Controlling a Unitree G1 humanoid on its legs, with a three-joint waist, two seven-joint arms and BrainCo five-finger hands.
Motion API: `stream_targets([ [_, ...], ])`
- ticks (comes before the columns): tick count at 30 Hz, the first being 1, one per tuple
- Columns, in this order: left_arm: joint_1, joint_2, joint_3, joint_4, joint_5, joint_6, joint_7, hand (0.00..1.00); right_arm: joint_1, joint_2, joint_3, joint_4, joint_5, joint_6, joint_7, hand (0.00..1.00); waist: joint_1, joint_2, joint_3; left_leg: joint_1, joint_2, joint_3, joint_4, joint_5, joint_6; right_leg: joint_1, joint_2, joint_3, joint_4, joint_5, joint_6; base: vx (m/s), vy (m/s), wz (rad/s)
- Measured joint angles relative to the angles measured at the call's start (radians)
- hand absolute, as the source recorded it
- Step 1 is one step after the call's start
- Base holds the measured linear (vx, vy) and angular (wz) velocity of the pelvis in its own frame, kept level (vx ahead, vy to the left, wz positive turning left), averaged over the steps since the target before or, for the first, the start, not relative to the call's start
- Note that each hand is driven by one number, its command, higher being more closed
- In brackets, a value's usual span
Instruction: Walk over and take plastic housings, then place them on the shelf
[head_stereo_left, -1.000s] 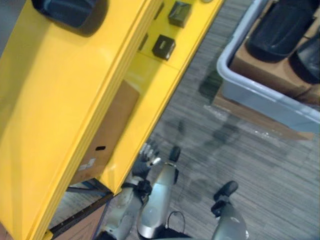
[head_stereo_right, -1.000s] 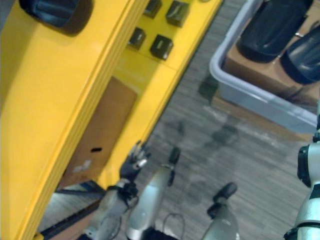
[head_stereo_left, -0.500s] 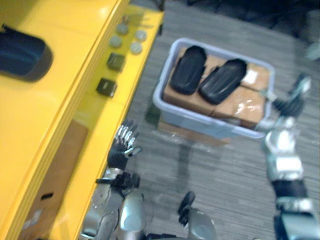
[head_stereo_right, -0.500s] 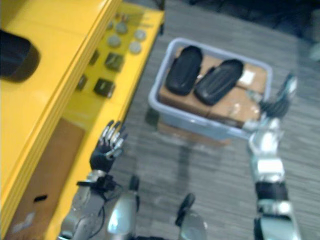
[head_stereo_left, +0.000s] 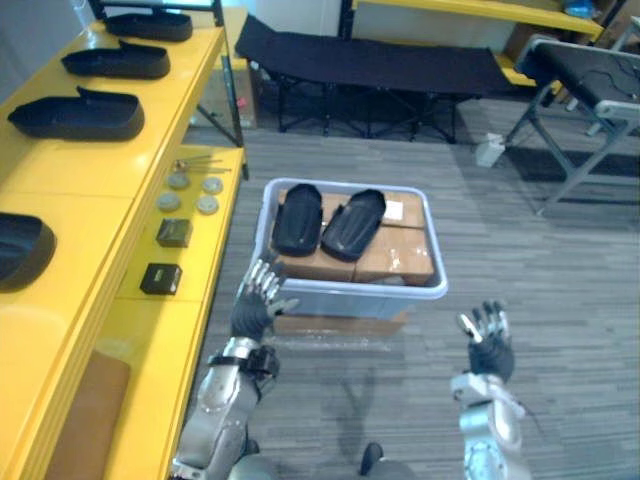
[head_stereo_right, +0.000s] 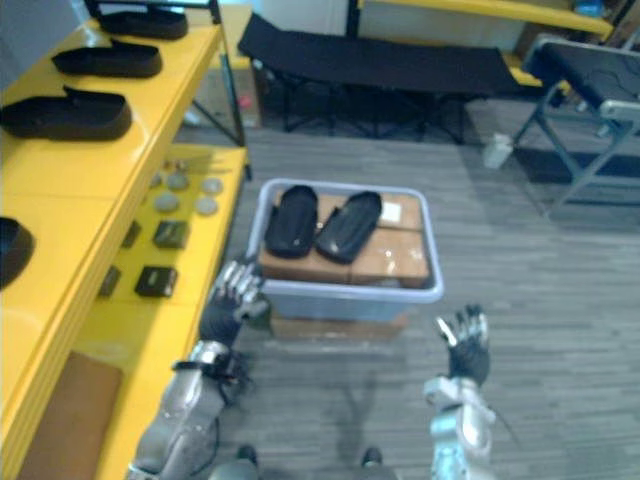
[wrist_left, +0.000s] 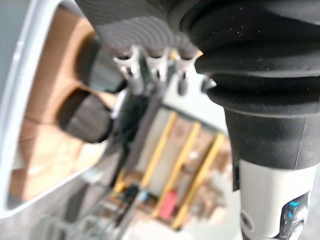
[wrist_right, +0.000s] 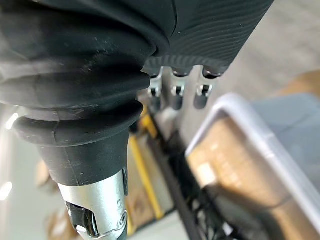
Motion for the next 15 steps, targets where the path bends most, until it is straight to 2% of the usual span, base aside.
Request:
stream_targets([
  [2, 0.019, -0.002, -0.008, 0.024, -0.001, 0.012, 0.000, 0.00, 0.010, -0.003, 0.023, 0.008, -0.010, -0.001, 0.014, 0.00, 0.001, 0.007, 0.000, 0.009, 0.012, 0.024, 0.019, -0.012, -0.001, -0.001, 0.009, 0.012, 0.000, -0.001, -0.001, -0.01, -0.010, -0.32],
  [4, 0.042, -0.002, -0.012, 0.061, -0.016, 0.034, 0.001, 0.00, 0.009, -0.018, 0.043, 0.008, -0.006, -0.004, 0.038, 0.00, 0.000, 0.033, 0.008, 0.001, 0.042, 0.041, 0.095, -0.052, -0.011, 0.001, 0.027, 0.030, 0.013, -0.012, -0.009, -0.01, -0.019, -0.43],
  [6, 0.064, 0.000, -0.019, 0.082, -0.047, 0.042, 0.011, 0.00, 0.012, -0.041, 0.051, 0.009, -0.005, -0.004, 0.067, 0.00, -0.003, 0.054, 0.018, -0.016, 0.064, 0.040, 0.180, -0.093, -0.016, 0.001, 0.037, 0.030, 0.052, -0.062, -0.001, -0.02, -0.037, -0.18],
  [7, 0.075, 0.000, -0.021, 0.100, -0.067, 0.050, 0.021, 0.00, 0.020, -0.061, 0.051, 0.011, -0.005, -0.004, 0.079, 0.00, -0.008, 0.079, 0.027, -0.030, 0.091, 0.027, 0.231, -0.116, -0.009, -0.001, 0.052, 0.023, 0.092, -0.094, -0.006, -0.01, -0.037, 0.06],
  [8, 0.081, -0.001, -0.021, 0.112, -0.077, 0.052, 0.022, 0.00, 0.024, -0.069, 0.053, 0.012, -0.003, -0.003, 0.084, 0.00, -0.010, 0.087, 0.032, -0.029, 0.101, 0.020, 0.248, -0.124, -0.004, -0.002, 0.058, 0.022, 0.118, -0.119, -0.011, -0.01, -0.061, 0.10],
  [10, 0.127, 0.011, -0.016, 0.143, -0.114, 0.054, 0.024, 0.00, 0.050, -0.092, 0.071, 0.011, 0.007, -0.002, 0.119, 0.00, -0.007, 0.098, 0.037, -0.048, 0.129, 0.016, 0.354, -0.138, 0.069, -0.014, 0.064, 0.019, 0.206, -0.197, -0.034, 0.00, -0.085, 0.15],
  [11, 0.140, 0.010, -0.015, 0.148, -0.123, 0.057, 0.023, 0.00, 0.058, -0.096, 0.071, 0.011, 0.007, -0.002, 0.125, 0.00, -0.007, 0.100, 0.039, -0.067, 0.133, 0.015, 0.392, -0.130, 0.082, -0.012, 0.061, 0.018, 0.215, -0.210, -0.036, 0.03, -0.099, 0.28],
  [12, 0.176, 0.005, -0.015, 0.146, -0.139, 0.068, 0.019, 0.00, 0.075, -0.113, 0.070, 0.011, 0.007, 0.000, 0.139, 0.00, -0.004, 0.101, 0.040, -0.116, 0.134, 0.011, 0.467, -0.114, 0.102, 0.004, 0.050, 0.008, 0.215, -0.222, -0.045, 0.05, -0.064, 0.26],
  [13, 0.186, 0.004, -0.015, 0.145, -0.159, 0.072, 0.016, 0.00, 0.079, -0.119, 0.069, 0.011, 0.007, 0.000, 0.144, 0.00, 0.001, 0.104, 0.041, -0.124, 0.117, 0.010, 0.469, -0.119, 0.091, 0.008, 0.038, 0.004, 0.215, -0.225, -0.043, 0.08, -0.013, 0.33],
  [15, 0.216, 0.001, -0.015, 0.129, -0.185, 0.073, 0.001, 0.00, 0.075, -0.157, 0.069, 0.011, -0.001, 0.000, 0.145, 0.00, 0.005, 0.121, 0.044, -0.159, 0.045, -0.002, 0.425, -0.129, 0.078, 0.007, 0.007, -0.002, 0.215, -0.230, -0.039, 0.06, 0.070, 0.20],
])
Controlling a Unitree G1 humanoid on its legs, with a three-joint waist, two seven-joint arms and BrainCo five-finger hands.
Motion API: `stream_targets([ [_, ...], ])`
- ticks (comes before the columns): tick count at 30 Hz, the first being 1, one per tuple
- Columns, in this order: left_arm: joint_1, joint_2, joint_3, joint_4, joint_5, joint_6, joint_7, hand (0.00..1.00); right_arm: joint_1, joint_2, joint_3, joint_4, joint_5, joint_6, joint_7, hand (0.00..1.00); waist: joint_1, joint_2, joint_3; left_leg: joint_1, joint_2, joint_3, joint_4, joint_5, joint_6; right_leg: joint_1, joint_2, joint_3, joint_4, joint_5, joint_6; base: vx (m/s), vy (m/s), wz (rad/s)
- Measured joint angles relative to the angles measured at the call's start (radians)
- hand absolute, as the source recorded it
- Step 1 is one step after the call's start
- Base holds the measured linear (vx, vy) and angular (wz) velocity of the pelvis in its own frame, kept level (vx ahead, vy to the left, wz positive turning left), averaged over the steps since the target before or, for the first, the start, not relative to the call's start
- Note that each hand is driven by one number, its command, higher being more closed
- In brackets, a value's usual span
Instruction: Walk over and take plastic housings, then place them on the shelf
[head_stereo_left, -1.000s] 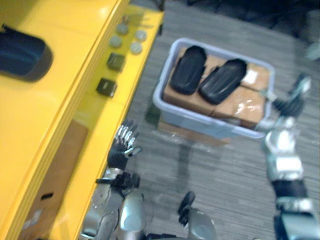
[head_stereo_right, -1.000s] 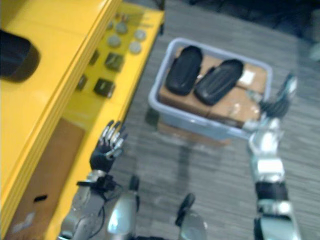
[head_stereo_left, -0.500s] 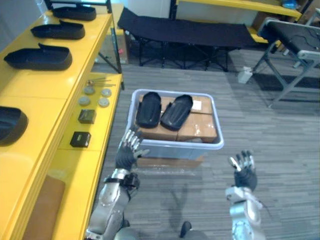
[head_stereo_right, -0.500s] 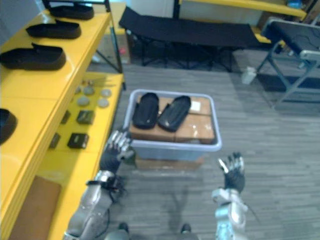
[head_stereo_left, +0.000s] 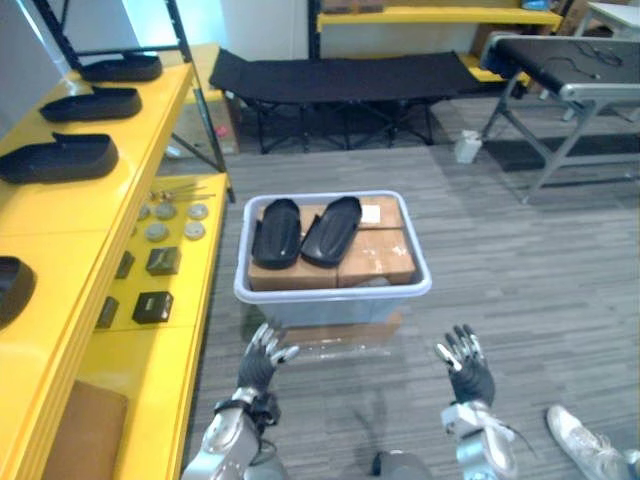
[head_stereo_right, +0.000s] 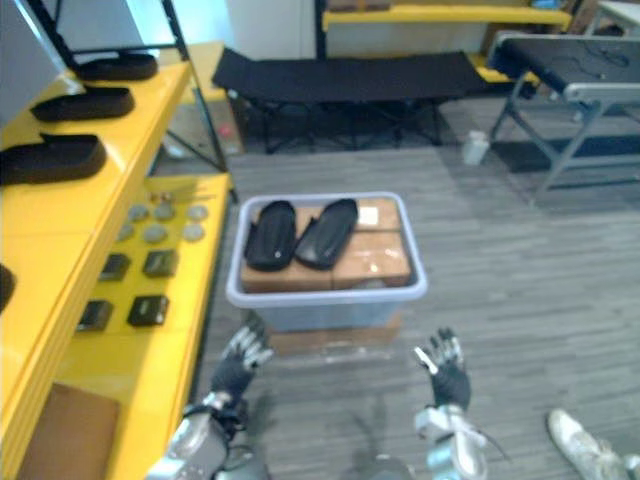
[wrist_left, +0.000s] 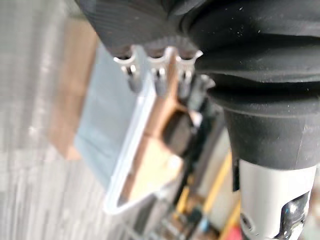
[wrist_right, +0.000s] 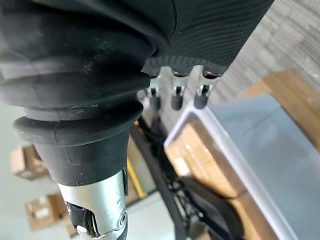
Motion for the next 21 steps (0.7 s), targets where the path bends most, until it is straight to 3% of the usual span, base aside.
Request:
stream_targets([
  [2, 0.037, 0.000, 0.007, -0.036, -0.003, -0.002, -0.038, 0.00, -0.007, -0.032, 0.018, 0.007, -0.007, -0.001, 0.000, 0.00, 0.036, 0.031, 0.004, -0.024, -0.060, -0.006, -0.093, 0.026, 0.009, -0.006, -0.016, 0.004, 0.010, -0.020, 0.032, 0.09, 0.157, -0.05],
  [6, 0.032, 0.008, 0.033, -0.038, -0.003, -0.001, -0.108, 0.00, -0.037, -0.028, 0.089, 0.015, -0.047, -0.002, -0.023, 0.00, 0.055, -0.025, -0.007, -0.026, -0.124, 0.021, -0.065, -0.041, 0.045, -0.006, -0.072, 0.029, 0.018, -0.047, 0.058, 0.21, 0.166, 0.04],
  [7, 0.028, 0.010, 0.034, -0.041, 0.002, -0.002, -0.119, 0.00, -0.040, -0.017, 0.094, 0.015, -0.046, -0.001, -0.030, 0.00, 0.055, -0.036, -0.015, -0.021, -0.145, 0.024, -0.065, -0.066, 0.056, -0.037, -0.100, 0.040, 0.114, -0.059, 0.037, 0.33, 0.201, -0.04],
  [8, 0.022, 0.010, 0.038, -0.046, 0.006, -0.004, -0.140, 0.00, -0.054, -0.003, 0.095, 0.015, -0.046, -0.001, -0.033, 0.00, 0.056, -0.055, -0.010, -0.012, -0.157, 0.032, -0.063, -0.087, 0.063, -0.147, -0.139, 0.070, 0.332, -0.045, 0.030, 0.28, 0.176, -0.04],
  [10, 0.018, 0.031, 0.042, -0.071, 0.036, -0.010, -0.146, 0.00, -0.062, 0.021, 0.099, 0.016, -0.049, -0.001, -0.035, 0.00, 0.051, -0.084, 0.010, 0.035, -0.162, 0.027, -0.067, -0.107, 0.079, -0.258, -0.179, 0.107, 0.585, 0.029, -0.004, 0.32, 0.090, 0.09],
  [11, 0.014, 0.044, 0.038, -0.075, 0.043, -0.019, -0.145, 0.00, -0.053, 0.030, 0.105, 0.024, -0.055, -0.001, -0.041, 0.00, 0.049, -0.081, 0.015, 0.070, -0.146, 0.019, -0.070, -0.118, 0.069, -0.291, -0.171, 0.110, 0.664, 0.000, -0.039, 0.43, 0.005, 0.17],
  [12, 0.012, 0.046, 0.039, -0.075, 0.044, -0.024, -0.142, 0.00, -0.052, 0.031, 0.111, 0.028, -0.056, -0.001, -0.045, 0.00, 0.048, -0.081, 0.015, 0.089, -0.136, 0.011, -0.077, -0.120, 0.066, -0.300, -0.157, 0.103, 0.670, -0.016, -0.048, 0.45, -0.095, 0.20],
  [14, -0.022, 0.048, 0.040, -0.078, 0.043, -0.040, -0.120, 0.00, -0.045, 0.034, 0.112, 0.027, -0.087, -0.007, -0.049, 0.00, 0.032, -0.064, 0.015, 0.135, -0.090, -0.048, -0.127, -0.114, 0.056, -0.307, -0.052, 0.084, 0.473, -0.057, -0.064, 0.35, -0.144, 0.44],
  [15, -0.034, 0.048, 0.041, -0.078, 0.041, -0.043, -0.115, 0.00, -0.043, 0.034, 0.110, 0.021, -0.096, -0.008, -0.048, 0.00, 0.024, -0.060, 0.016, 0.134, -0.081, -0.069, -0.133, -0.110, 0.050, -0.312, -0.025, 0.094, 0.392, -0.058, -0.064, 0.34, -0.193, 0.72],
  [17, -0.086, 0.048, 0.042, -0.068, 0.035, -0.045, -0.109, 0.00, -0.018, 0.034, 0.104, -0.021, -0.107, -0.013, -0.048, 0.00, 0.012, -0.062, 0.018, 0.130, -0.073, -0.125, -0.132, -0.111, 0.021, -0.314, 0.043, 0.189, 0.107, 0.008, -0.025, 0.37, -0.284, 0.93],
  [18, -0.097, 0.043, 0.045, -0.055, 0.033, -0.045, -0.110, 0.00, 0.004, 0.026, 0.101, -0.052, -0.123, -0.022, -0.055, 0.00, -0.010, -0.057, 0.017, 0.134, -0.079, -0.171, -0.101, -0.150, -0.039, -0.278, 0.041, 0.215, 0.027, 0.158, 0.037, 0.31, -0.286, 0.95],
  [20, -0.100, 0.006, 0.043, -0.045, 0.032, -0.043, -0.109, 0.00, -0.015, 0.004, 0.085, -0.048, -0.125, -0.024, -0.079, 0.00, -0.003, -0.012, 0.019, 0.133, -0.049, -0.197, -0.091, -0.146, -0.049, -0.265, 0.069, 0.189, 0.034, 0.150, 0.020, 0.25, -0.215, 0.46],
  [21, -0.091, -0.023, 0.039, -0.050, 0.032, -0.043, -0.108, 0.00, -0.042, -0.016, 0.070, -0.048, -0.140, -0.026, -0.136, 0.00, 0.010, 0.000, 0.021, 0.132, -0.044, -0.196, -0.089, -0.109, -0.054, -0.245, 0.073, 0.183, 0.013, 0.142, 0.007, 0.31, -0.205, 0.13],
])
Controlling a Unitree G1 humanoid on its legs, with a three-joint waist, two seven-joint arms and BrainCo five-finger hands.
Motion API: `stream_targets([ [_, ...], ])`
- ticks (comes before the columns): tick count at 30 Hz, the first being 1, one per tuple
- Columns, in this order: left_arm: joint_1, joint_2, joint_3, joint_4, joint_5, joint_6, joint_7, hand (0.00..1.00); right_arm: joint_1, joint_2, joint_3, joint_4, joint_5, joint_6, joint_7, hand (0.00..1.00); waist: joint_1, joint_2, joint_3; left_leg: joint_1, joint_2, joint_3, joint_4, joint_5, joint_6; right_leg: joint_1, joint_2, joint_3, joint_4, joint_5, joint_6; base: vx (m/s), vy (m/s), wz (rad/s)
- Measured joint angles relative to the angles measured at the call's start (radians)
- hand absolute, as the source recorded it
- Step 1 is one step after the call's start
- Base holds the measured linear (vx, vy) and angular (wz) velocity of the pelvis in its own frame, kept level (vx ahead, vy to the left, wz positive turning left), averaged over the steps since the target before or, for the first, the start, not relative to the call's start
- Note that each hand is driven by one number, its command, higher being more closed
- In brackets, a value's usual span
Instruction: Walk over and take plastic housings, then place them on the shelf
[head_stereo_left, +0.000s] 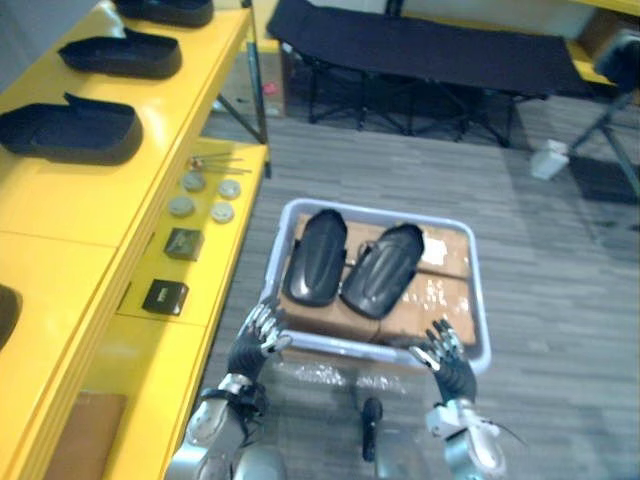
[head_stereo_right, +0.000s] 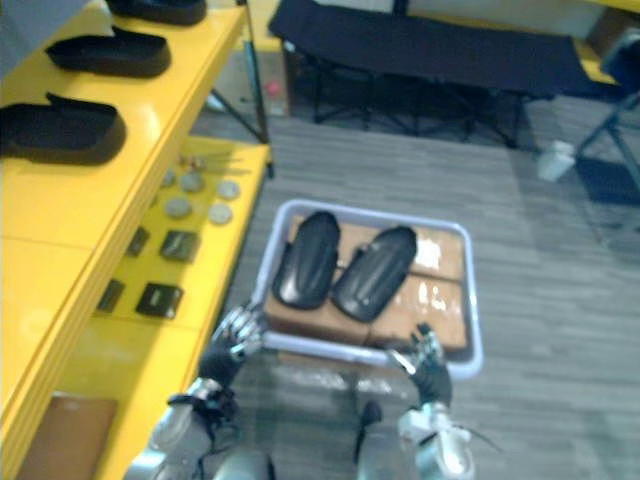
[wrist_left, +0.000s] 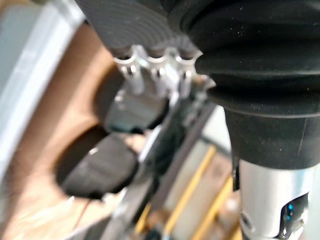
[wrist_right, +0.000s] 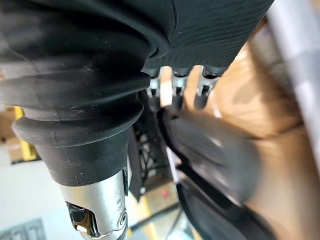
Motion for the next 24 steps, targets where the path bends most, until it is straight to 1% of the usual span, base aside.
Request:
stream_targets([
  [1, 0.002, -0.008, 0.000, -0.001, 0.000, 0.000, 0.002, 0.00, -0.016, 0.000, -0.007, 0.000, -0.009, -0.003, -0.031, 0.00, 0.006, -0.001, 0.001, -0.006, -0.001, 0.001, 0.008, 0.002, -0.009, 0.021, -0.004, 0.000, -0.020, 0.000, -0.001, 0.28, -0.166, 0.18],
  [2, -0.001, -0.008, -0.001, -0.001, 0.000, 0.000, 0.003, 0.00, -0.026, 0.000, -0.017, 0.001, -0.022, -0.006, -0.056, 0.00, 0.009, -0.003, 0.002, -0.009, 0.000, 0.001, 0.001, -0.008, -0.003, 0.035, -0.007, 0.000, -0.035, 0.000, -0.001, 0.17, -0.051, 0.31],
  [3, -0.006, -0.007, -0.003, -0.005, 0.001, -0.001, 0.004, 0.00, -0.049, 0.003, -0.045, 0.002, -0.039, -0.017, -0.120, 0.00, 0.011, -0.008, 0.005, -0.027, -0.006, 0.005, -0.054, -0.007, 0.000, 0.052, -0.014, -0.011, -0.050, 0.000, -0.001, 0.11, 0.023, 0.35],
  [4, -0.008, -0.007, -0.006, -0.005, 0.001, -0.005, 0.004, 0.00, -0.075, 0.002, -0.080, 0.007, -0.044, -0.024, -0.180, 0.00, 0.014, -0.006, 0.005, -0.034, -0.008, 0.013, -0.154, 0.044, 0.002, 0.052, -0.014, -0.024, -0.053, 0.000, 0.000, 0.09, 0.052, 0.20],
  [5, -0.008, -0.002, -0.005, -0.002, 0.001, -0.008, 0.004, 0.00, -0.094, 0.005, -0.093, 0.020, -0.044, -0.025, -0.203, 0.00, 0.023, -0.014, 0.010, -0.021, -0.015, 0.023, -0.160, 0.062, -0.007, 0.052, -0.020, -0.020, -0.055, -0.001, 0.001, 0.06, 0.051, -0.02],
  [6, -0.009, 0.005, -0.010, -0.002, 0.001, -0.012, 0.004, 0.00, -0.109, 0.018, -0.107, 0.012, -0.044, -0.026, -0.242, 0.00, 0.024, -0.032, 0.019, -0.017, -0.029, 0.029, -0.171, 0.076, -0.006, 0.054, -0.031, -0.021, -0.066, 0.006, 0.009, 0.03, 0.060, -0.01],
  [8, -0.014, 0.031, -0.024, -0.002, 0.003, -0.025, 0.005, 0.00, -0.112, 0.036, -0.138, 0.005, -0.065, -0.034, -0.313, 0.00, 0.018, -0.064, 0.049, -0.029, -0.058, 0.030, -0.170, 0.078, -0.005, 0.068, -0.053, -0.025, -0.113, 0.021, 0.032, 0.01, 0.084, 0.09],
  [9, -0.016, 0.035, -0.027, -0.002, 0.003, -0.025, 0.005, 0.00, -0.112, 0.041, -0.146, 0.006, -0.064, -0.034, -0.331, 0.00, 0.015, -0.064, 0.052, -0.039, -0.062, 0.030, -0.168, 0.078, -0.005, 0.067, -0.057, -0.026, -0.121, 0.025, 0.036, 0.01, 0.094, 0.03],
  [11, -0.021, 0.040, -0.044, -0.003, 0.002, -0.026, 0.005, 0.00, -0.111, 0.056, -0.176, 0.013, -0.063, -0.034, -0.409, 0.00, 0.006, -0.056, 0.066, -0.051, -0.075, 0.034, -0.168, 0.078, -0.005, 0.068, -0.069, -0.039, -0.155, 0.050, 0.042, 0.02, 0.077, 0.02],
  [12, -0.021, 0.040, -0.050, -0.003, 0.002, -0.026, 0.006, 0.00, -0.111, 0.060, -0.182, 0.016, -0.066, -0.034, -0.432, 0.00, 0.004, -0.053, 0.068, -0.051, -0.076, 0.039, -0.169, 0.077, -0.005, 0.070, -0.070, -0.039, -0.161, 0.053, 0.043, 0.02, 0.047, -0.07],
  [14, -0.018, 0.029, -0.067, -0.003, 0.001, -0.026, 0.010, 0.00, -0.115, 0.074, -0.203, 0.031, -0.089, -0.038, -0.531, 0.00, -0.009, -0.031, 0.080, -0.043, -0.075, 0.058, -0.169, 0.077, -0.005, 0.082, -0.074, -0.041, -0.176, 0.070, 0.036, 0.03, 0.045, -0.07],
  [15, -0.018, 0.027, -0.068, -0.003, 0.000, -0.026, 0.011, 0.00, -0.116, 0.077, -0.206, 0.037, -0.097, -0.040, -0.547, 0.00, -0.011, -0.029, 0.082, -0.041, -0.075, 0.060, -0.170, 0.077, -0.005, 0.085, -0.075, -0.041, -0.178, 0.071, 0.037, 0.02, 0.032, -0.10],
  [17, -0.023, 0.030, -0.087, -0.003, 0.000, -0.025, 0.013, 0.00, -0.145, 0.096, -0.251, 0.099, -0.141, -0.045, -0.659, 0.00, -0.017, -0.022, 0.087, -0.033, -0.078, 0.081, -0.170, 0.077, -0.004, 0.085, -0.080, -0.038, -0.178, 0.073, 0.040, 0.00, 0.013, -0.13],
  [19, -0.042, 0.030, -0.107, -0.003, 0.000, -0.025, 0.017, 0.00, -0.185, 0.095, -0.308, 0.164, -0.141, -0.051, -0.714, 0.00, -0.015, -0.021, 0.098, -0.038, -0.087, 0.084, -0.170, 0.077, -0.004, 0.081, -0.088, -0.033, -0.186, 0.076, 0.045, -0.03, 0.019, -0.05],
  [20, -0.050, 0.030, -0.116, -0.003, -0.002, -0.026, 0.017, 0.00, -0.205, 0.094, -0.328, 0.186, -0.141, -0.051, -0.730, 0.00, -0.015, -0.020, 0.106, -0.040, -0.089, 0.084, -0.169, 0.077, -0.004, 0.081, -0.089, -0.032, -0.191, 0.080, 0.044, -0.07, 0.027, -0.01],
  [21, -0.075, 0.030, -0.127, -0.003, -0.007, -0.026, 0.018, 0.00, -0.262, 0.085, -0.379, 0.247, -0.140, -0.051, -0.765, 0.00, -0.014, -0.013, 0.130, -0.061, -0.094, 0.084, -0.161, 0.077, -0.004, 0.067, -0.090, -0.028, -0.197, 0.094, 0.043, -0.10, 0.019, 0.01],
  [23, -0.093, 0.030, -0.132, -0.003, -0.008, -0.025, 0.018, 0.00, -0.299, 0.070, -0.398, 0.284, -0.132, -0.050, -0.765, 0.00, -0.013, -0.008, 0.151, -0.077, -0.098, 0.084, -0.152, 0.079, 0.000, 0.060, -0.092, -0.028, -0.201, 0.101, 0.046, -0.11, 0.008, 0.06],
  [24, -0.112, 0.030, -0.136, 0.000, -0.009, -0.025, 0.019, 0.00, -0.348, 0.040, -0.398, 0.338, -0.113, -0.050, -0.763, 0.00, -0.012, -0.003, 0.171, -0.102, -0.104, 0.082, -0.148, 0.083, 0.005, 0.045, -0.098, -0.031, -0.211, 0.108, 0.050, -0.09, 0.004, 0.09],
])
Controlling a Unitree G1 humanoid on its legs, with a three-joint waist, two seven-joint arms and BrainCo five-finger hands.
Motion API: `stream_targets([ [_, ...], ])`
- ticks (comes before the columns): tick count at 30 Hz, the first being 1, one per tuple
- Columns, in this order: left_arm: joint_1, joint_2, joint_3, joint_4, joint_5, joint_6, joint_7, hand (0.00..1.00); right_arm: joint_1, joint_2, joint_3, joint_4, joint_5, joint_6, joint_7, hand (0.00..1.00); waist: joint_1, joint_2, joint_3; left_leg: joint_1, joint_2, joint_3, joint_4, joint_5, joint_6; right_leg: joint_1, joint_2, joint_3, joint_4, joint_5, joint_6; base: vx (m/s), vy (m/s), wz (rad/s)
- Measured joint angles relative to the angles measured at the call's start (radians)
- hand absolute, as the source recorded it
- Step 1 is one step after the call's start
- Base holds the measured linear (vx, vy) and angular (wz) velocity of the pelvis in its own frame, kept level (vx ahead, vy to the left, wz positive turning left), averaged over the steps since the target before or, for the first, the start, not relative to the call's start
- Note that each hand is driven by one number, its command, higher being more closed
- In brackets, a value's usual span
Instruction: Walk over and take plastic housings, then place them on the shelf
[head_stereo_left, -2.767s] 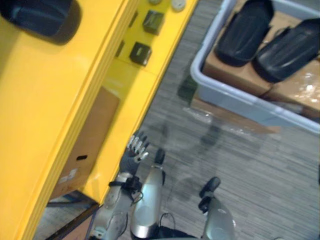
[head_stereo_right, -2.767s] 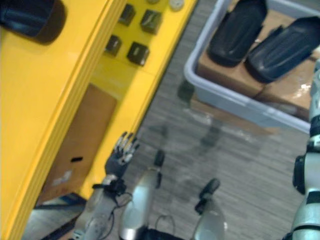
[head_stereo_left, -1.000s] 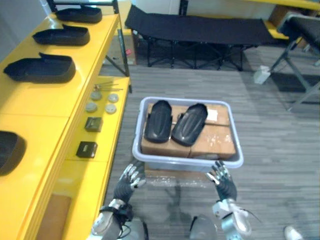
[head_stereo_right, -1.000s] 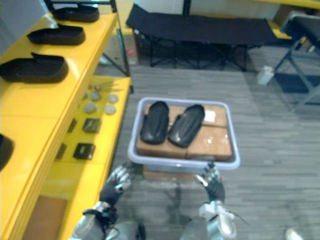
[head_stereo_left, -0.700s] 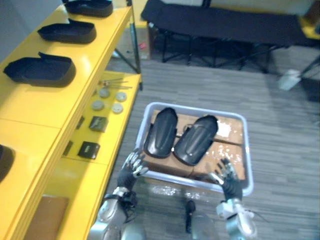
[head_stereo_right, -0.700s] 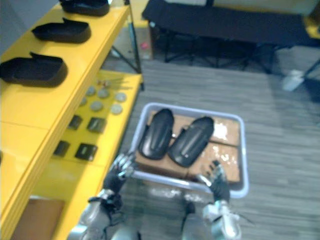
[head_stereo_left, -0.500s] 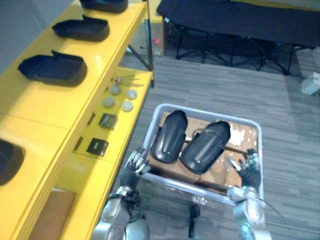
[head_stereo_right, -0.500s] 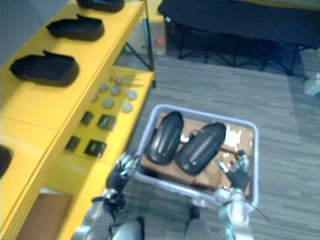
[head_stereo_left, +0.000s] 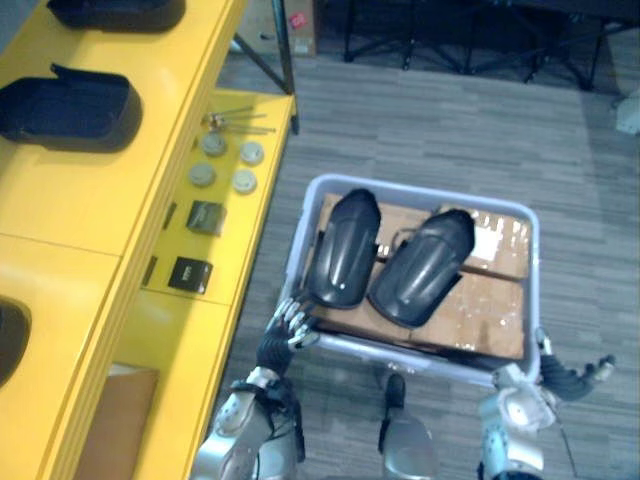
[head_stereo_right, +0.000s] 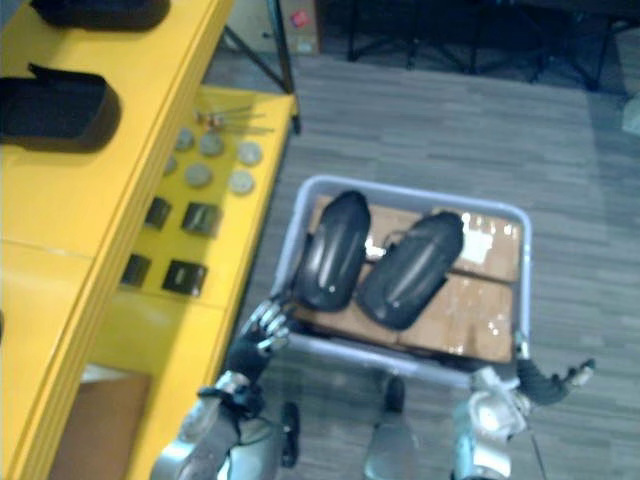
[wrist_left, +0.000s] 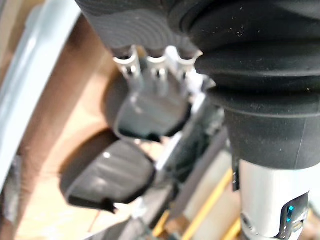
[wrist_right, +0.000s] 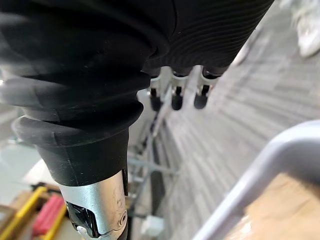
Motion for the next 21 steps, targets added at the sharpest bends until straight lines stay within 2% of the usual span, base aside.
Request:
stream_targets([
  [3, -0.018, -0.001, -0.010, 0.011, 0.000, 0.000, 0.001, 0.00, -0.054, -0.031, 0.000, 0.051, 0.031, -0.001, 0.015, 0.00, 0.002, 0.011, 0.009, -0.039, -0.002, -0.009, 0.021, 0.002, 0.003, -0.015, -0.002, -0.015, -0.012, 0.015, 0.003, -0.09, -0.005, 0.15],
  [5, -0.038, -0.003, -0.035, 0.043, 0.000, 0.000, 0.009, 0.00, -0.132, -0.077, 0.000, 0.123, 0.053, 0.000, 0.064, 0.00, 0.008, 0.027, 0.018, -0.062, -0.007, -0.023, 0.032, 0.005, 0.008, -0.017, -0.005, -0.026, -0.018, 0.022, 0.005, -0.10, 0.000, 0.17],
  [11, -0.056, -0.008, -0.038, 0.073, -0.003, 0.000, 0.009, 0.00, -0.285, -0.159, 0.007, 0.228, 0.053, 0.002, 0.159, 0.00, 0.031, 0.039, 0.024, -0.126, -0.017, -0.049, 0.058, 0.016, 0.026, -0.050, -0.009, -0.050, -0.019, 0.035, 0.006, -0.07, 0.000, 0.15],
  [16, -0.059, -0.008, -0.038, 0.083, -0.039, 0.000, 0.007, 0.00, -0.388, -0.219, 0.031, 0.263, 0.052, 0.009, 0.200, 0.00, 0.040, 0.047, 0.029, -0.139, -0.027, -0.065, 0.067, 0.020, 0.030, -0.050, -0.018, -0.073, -0.018, 0.037, 0.007, -0.02, 0.001, 0.12],
  [21, -0.058, -0.009, -0.040, 0.084, -0.039, 0.001, 0.007, 0.00, -0.420, -0.234, 0.055, 0.260, 0.050, 0.017, 0.216, 0.00, 0.049, 0.051, 0.031, -0.141, -0.036, -0.073, 0.067, 0.023, 0.031, -0.049, -0.029, -0.078, -0.012, 0.037, 0.007, -0.01, 0.002, 0.07],
])
